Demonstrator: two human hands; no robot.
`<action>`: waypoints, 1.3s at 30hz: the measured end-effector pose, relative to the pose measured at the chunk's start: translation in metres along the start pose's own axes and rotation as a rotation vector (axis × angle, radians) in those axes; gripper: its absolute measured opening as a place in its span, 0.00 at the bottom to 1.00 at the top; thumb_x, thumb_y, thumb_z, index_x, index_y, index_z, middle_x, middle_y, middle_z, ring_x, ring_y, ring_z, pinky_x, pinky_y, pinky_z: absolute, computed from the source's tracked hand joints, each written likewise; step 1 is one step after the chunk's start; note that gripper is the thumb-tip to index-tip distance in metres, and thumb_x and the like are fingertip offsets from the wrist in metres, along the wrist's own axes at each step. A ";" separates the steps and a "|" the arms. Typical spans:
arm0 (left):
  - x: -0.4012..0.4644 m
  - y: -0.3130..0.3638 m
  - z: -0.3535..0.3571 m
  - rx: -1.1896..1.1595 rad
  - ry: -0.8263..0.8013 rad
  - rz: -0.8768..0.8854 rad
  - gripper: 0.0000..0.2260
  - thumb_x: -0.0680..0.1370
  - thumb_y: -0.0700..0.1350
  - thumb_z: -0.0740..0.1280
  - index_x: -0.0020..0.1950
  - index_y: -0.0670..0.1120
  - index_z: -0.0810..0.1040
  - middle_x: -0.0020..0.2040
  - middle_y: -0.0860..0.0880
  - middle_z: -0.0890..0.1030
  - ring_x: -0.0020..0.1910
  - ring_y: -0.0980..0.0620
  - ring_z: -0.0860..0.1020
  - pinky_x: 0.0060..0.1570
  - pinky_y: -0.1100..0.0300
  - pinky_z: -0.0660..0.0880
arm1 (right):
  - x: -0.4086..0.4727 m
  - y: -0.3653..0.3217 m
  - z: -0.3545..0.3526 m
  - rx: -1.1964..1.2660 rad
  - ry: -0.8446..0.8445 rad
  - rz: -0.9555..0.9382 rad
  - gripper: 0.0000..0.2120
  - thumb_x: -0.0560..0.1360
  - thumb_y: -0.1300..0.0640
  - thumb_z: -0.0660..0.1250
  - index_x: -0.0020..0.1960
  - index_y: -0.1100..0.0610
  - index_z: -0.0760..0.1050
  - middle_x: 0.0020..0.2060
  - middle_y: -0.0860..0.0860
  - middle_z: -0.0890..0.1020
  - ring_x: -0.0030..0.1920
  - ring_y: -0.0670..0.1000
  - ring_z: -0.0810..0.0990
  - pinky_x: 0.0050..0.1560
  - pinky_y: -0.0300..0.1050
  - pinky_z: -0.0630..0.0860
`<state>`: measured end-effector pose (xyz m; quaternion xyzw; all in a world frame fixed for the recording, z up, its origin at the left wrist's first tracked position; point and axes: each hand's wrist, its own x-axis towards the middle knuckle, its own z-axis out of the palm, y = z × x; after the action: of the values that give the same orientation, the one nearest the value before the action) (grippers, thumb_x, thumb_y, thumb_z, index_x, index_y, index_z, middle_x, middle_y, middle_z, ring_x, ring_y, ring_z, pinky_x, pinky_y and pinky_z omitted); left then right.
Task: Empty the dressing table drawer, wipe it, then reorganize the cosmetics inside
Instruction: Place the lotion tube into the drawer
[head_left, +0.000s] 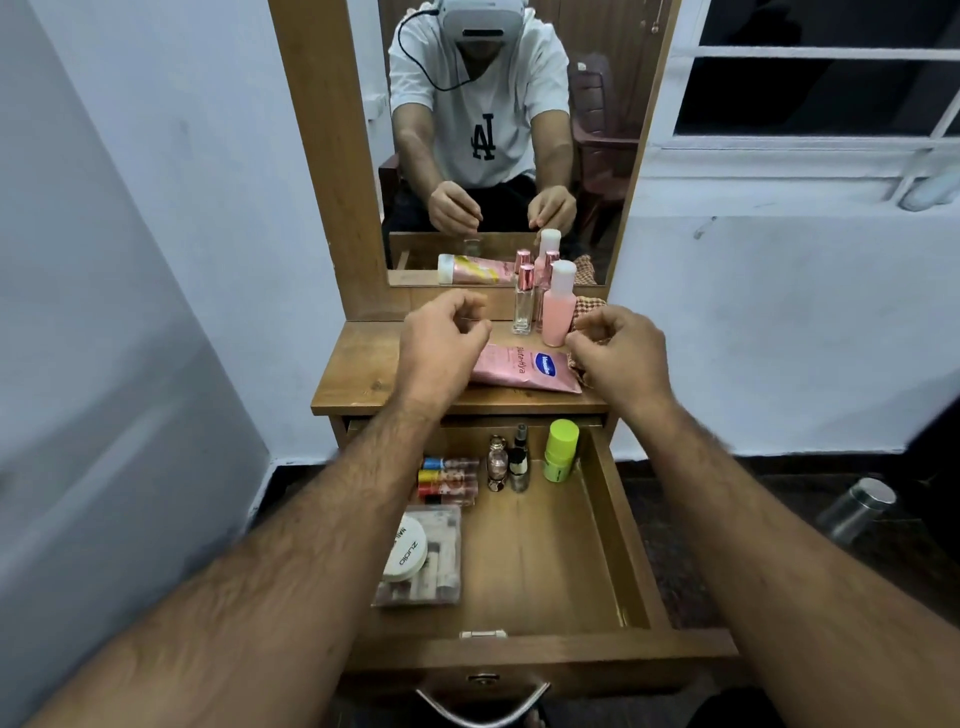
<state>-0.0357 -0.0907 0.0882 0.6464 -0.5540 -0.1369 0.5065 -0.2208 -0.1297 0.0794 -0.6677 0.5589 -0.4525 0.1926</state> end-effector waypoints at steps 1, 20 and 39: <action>0.006 -0.003 0.000 0.034 0.000 -0.003 0.12 0.76 0.43 0.72 0.59 0.50 0.81 0.50 0.55 0.83 0.50 0.59 0.80 0.55 0.57 0.79 | 0.004 -0.001 0.003 -0.013 -0.036 -0.012 0.06 0.73 0.58 0.73 0.50 0.56 0.83 0.40 0.46 0.81 0.40 0.43 0.79 0.46 0.41 0.79; 0.024 -0.038 -0.023 0.561 -0.445 0.110 0.30 0.73 0.45 0.75 0.74 0.51 0.69 0.70 0.50 0.74 0.69 0.49 0.70 0.67 0.48 0.69 | 0.027 -0.028 0.044 -0.663 -0.671 -0.198 0.30 0.71 0.54 0.73 0.71 0.49 0.70 0.61 0.55 0.75 0.58 0.54 0.73 0.58 0.49 0.74; -0.083 -0.039 -0.061 -0.223 -0.194 -0.165 0.30 0.74 0.48 0.75 0.74 0.49 0.69 0.60 0.52 0.77 0.57 0.53 0.78 0.50 0.56 0.79 | -0.079 -0.035 -0.021 -0.561 -0.421 -0.360 0.32 0.70 0.51 0.74 0.71 0.56 0.70 0.66 0.52 0.72 0.62 0.53 0.67 0.61 0.49 0.69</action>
<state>0.0029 0.0063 0.0525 0.6132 -0.5265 -0.3005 0.5065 -0.2153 -0.0412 0.0869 -0.8599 0.4829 -0.1623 0.0306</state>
